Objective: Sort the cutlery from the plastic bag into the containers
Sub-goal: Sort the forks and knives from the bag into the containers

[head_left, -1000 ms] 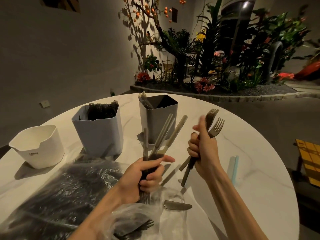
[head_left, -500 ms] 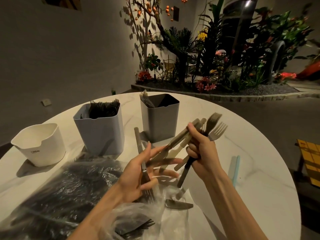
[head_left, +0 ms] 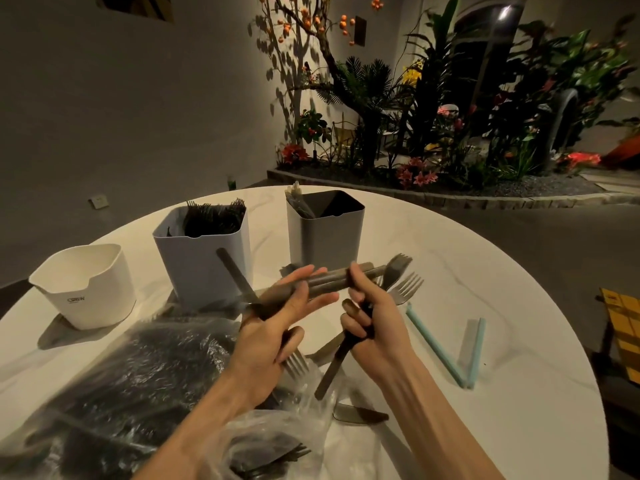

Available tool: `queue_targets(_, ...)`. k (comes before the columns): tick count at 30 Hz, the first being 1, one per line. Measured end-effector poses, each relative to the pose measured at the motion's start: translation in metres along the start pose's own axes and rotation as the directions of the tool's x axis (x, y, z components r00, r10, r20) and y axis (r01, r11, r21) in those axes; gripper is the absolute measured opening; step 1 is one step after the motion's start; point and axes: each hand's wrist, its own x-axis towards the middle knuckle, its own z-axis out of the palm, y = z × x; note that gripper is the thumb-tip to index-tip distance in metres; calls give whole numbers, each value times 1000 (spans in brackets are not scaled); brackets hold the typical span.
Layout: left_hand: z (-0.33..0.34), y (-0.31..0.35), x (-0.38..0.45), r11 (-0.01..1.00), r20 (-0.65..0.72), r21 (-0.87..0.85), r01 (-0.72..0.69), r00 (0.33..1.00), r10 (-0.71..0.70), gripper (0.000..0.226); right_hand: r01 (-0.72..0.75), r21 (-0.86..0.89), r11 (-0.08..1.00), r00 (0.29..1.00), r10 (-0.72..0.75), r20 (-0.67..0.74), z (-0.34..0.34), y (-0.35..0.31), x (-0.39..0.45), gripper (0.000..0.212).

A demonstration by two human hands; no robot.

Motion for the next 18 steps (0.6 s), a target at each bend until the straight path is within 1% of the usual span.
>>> queue_targets(2,-1,4,1,1000,-36,-22,-20,999,19,38,-74,-51,996,997,75,25,4,4,-4,15)
queue_targets(3,-2,7,2,999,-57,-3,-34,998,34,39,-101,-73,992,995,102,18,4,4,-5,15)
queue_targets(5,-3,13,2,998,-86,33,-59,994,62,38,-101,-102,990,995,100,-11,3,0,-6,13)
queue_targets(6,-4,16,3,997,-95,29,-71,993,74,37,-72,-104,992,997,69,-30,2,-3,-5,15)
queue_targets(8,-8,21,6,996,-104,32,-80,991,83,37,24,-121,992,997,-33,-71,-2,-12,-3,25)
queue_targets(9,-11,22,8,996,-97,48,-69,993,74,39,84,-163,983,992,-98,-81,-4,-17,-2,26)
queue_targets(10,-15,22,10,997,-79,63,-47,995,52,39,142,-224,964,984,-162,-74,-5,-21,-2,22)
queue_targets(11,-17,23,11,997,-55,77,-20,998,24,38,192,-290,938,975,-216,-55,-5,-24,-3,19)
queue_targets(12,-19,23,11,996,-30,90,9,1000,-6,35,228,-350,908,967,-254,-28,-6,-27,-4,20)
queue_targets(13,-21,24,12,993,-4,110,46,999,-46,33,252,-397,883,962,-273,3,-5,-28,-4,23)
queue_targets(15,-22,26,11,973,69,167,161,982,-175,29,277,-472,837,959,-273,78,-3,-28,-7,31)
queue_targets(16,-21,27,10,953,122,200,228,959,-255,28,280,-502,819,959,-258,114,-1,-27,-8,37)
queue_targets(18,-22,28,7,903,259,267,336,878,-403,26,274,-554,787,962,-217,167,2,-24,-10,43)
